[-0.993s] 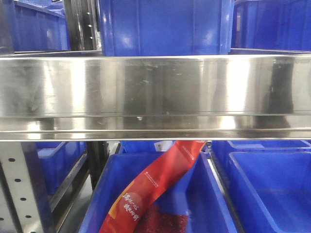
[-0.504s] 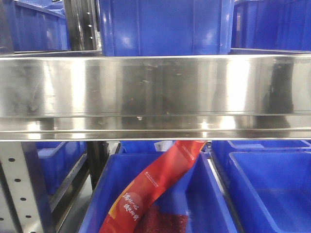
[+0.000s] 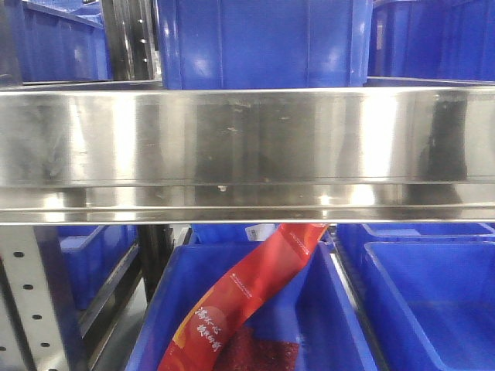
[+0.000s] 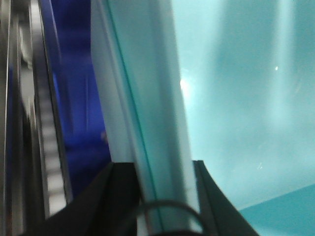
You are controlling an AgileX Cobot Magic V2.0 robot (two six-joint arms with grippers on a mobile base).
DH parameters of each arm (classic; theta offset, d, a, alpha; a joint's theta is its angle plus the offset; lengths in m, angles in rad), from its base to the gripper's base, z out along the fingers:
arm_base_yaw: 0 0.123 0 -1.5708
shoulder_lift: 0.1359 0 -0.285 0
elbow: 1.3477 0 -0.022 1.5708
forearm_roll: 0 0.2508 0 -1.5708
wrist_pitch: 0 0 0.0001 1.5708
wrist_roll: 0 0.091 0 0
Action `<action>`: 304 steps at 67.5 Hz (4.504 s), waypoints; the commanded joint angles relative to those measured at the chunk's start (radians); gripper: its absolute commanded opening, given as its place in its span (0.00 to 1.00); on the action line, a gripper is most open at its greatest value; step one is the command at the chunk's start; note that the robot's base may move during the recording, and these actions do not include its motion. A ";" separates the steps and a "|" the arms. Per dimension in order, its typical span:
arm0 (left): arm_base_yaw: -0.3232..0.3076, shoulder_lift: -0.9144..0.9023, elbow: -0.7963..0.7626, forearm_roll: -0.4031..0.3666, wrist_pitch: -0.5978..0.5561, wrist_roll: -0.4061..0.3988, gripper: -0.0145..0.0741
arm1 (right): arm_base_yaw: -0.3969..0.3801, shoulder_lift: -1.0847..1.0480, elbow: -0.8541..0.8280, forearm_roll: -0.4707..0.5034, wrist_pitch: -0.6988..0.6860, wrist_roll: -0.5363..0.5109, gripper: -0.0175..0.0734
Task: Move two blue bins to right shelf middle
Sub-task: 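Lower the nested cyan bins onto the middle shelf rollers with both grippers, then open both grippers and pull them back from the cyan bins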
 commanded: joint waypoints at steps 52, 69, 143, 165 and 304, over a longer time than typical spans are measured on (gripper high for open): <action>-0.009 0.103 0.182 0.036 0.192 0.019 0.04 | 0.004 0.064 0.273 0.040 0.068 -0.019 0.02; -0.009 0.103 0.226 0.033 0.192 0.024 0.17 | 0.004 0.064 0.299 0.040 0.029 -0.019 0.19; -0.009 -0.261 0.331 0.260 0.042 0.013 0.04 | 0.002 -0.263 0.361 -0.144 -0.160 -0.019 0.01; -0.009 -0.618 0.787 0.273 -0.307 -0.064 0.04 | 0.002 -0.459 0.738 -0.173 -0.394 -0.019 0.01; 0.316 -1.614 1.723 0.145 -0.666 0.116 0.04 | 0.002 -1.272 1.541 -0.175 -0.921 -0.019 0.01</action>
